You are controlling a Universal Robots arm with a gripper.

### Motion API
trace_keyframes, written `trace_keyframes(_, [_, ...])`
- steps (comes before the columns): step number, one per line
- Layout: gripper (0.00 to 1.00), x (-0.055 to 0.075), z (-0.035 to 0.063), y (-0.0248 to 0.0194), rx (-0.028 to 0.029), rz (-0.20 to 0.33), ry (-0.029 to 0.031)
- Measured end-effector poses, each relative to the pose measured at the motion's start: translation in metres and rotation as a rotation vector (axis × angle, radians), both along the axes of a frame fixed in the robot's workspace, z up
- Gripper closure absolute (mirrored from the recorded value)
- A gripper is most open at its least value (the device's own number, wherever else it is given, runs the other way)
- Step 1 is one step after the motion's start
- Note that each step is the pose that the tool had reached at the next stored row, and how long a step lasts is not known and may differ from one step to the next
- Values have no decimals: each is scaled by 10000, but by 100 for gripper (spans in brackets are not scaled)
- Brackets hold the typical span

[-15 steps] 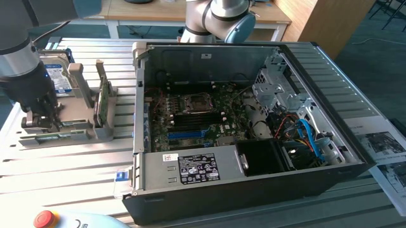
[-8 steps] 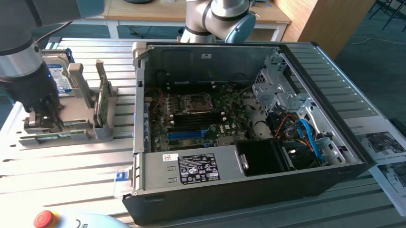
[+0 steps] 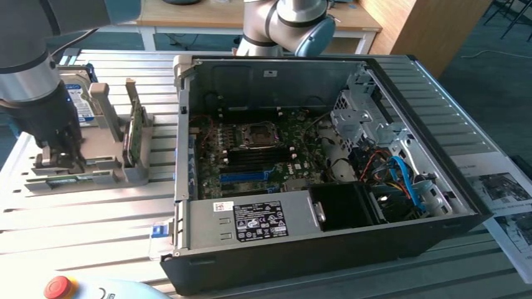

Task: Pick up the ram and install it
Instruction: 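Pick up the ram and move it above insertion slot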

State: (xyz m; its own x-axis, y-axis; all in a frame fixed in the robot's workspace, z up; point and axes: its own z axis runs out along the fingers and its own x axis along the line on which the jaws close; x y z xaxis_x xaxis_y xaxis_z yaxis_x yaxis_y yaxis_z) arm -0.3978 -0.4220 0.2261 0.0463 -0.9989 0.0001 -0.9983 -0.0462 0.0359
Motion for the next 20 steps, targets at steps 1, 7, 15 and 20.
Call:
trace_keyframes(1, [76, 7, 0, -1, 0, 1, 0])
trace_keyframes(7, [76, 19, 0, -1, 0, 3, 1])
trace_keyframes(15, [76, 19, -26, -1, 1, 3, 0])
trace_keyframes(20, [76, 19, -53, -1, 1, 3, 1])
